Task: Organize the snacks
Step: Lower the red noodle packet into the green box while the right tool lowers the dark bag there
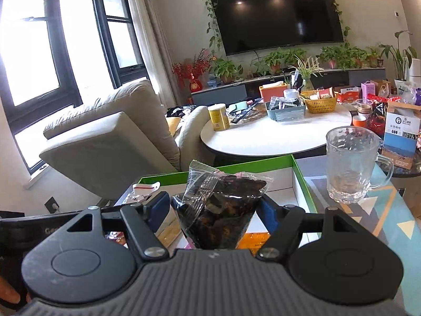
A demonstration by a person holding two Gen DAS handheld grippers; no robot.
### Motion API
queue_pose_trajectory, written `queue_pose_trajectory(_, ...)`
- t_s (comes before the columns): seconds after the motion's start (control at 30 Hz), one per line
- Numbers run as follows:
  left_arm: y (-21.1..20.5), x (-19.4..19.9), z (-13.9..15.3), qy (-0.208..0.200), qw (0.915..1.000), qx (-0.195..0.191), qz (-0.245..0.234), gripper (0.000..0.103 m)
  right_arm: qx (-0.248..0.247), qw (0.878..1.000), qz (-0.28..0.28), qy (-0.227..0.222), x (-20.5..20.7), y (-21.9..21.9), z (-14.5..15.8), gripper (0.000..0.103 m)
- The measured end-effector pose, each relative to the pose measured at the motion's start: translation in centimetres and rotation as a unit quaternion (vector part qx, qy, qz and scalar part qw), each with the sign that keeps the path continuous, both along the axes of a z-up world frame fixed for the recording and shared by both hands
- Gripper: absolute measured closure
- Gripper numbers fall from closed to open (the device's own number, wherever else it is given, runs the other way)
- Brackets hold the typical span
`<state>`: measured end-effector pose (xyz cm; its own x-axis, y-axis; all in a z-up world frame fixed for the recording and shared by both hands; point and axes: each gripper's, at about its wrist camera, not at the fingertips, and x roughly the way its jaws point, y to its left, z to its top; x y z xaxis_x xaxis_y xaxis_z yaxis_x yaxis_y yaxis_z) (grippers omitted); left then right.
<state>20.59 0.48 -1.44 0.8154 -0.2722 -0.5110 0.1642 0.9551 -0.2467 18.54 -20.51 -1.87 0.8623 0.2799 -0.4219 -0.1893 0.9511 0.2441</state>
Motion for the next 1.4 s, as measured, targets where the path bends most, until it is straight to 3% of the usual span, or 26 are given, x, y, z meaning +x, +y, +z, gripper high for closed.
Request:
queue_pose_trajectory(0.17, 0.0, 1.2, -1.3, 0.026, 0.9996, 0.003, -0.001, 0.048, 0.001, 1.0, 0.001, 0.021, 1.0, 0.1, -1.2, 0.044)
queue_pose_trajectory(0.47, -0.8, 2.1, -1.7, 0.031, 0.9995, 0.007, -0.007, 0.047, -0.004, 0.999, -0.005, 0.036, 1.7, 0.3, -1.9, 0.044)
queue_pose_trajectory(0.7, -0.6, 3.3, -3.1, 0.083, 0.9965, 0.008, 0.005, 0.046, -0.003, 0.999, -0.018, 0.047, 2.0, 0.3, -2.6, 0.044)
queue_pose_trajectory(1.07, -0.7, 2.0, -2.1, 0.07, 0.9974, 0.017, -0.004, 0.045, 0.003, 0.999, -0.019, 0.036, 1.3, -0.1, -2.0, 0.044)
queue_pose_trajectory(1.4, 3.5, -2.7, 0.9, 0.028, 0.9995, 0.009, 0.005, 0.043, -0.005, 0.999, -0.013, 0.033, -1.3, -1.1, -1.3, 0.044)
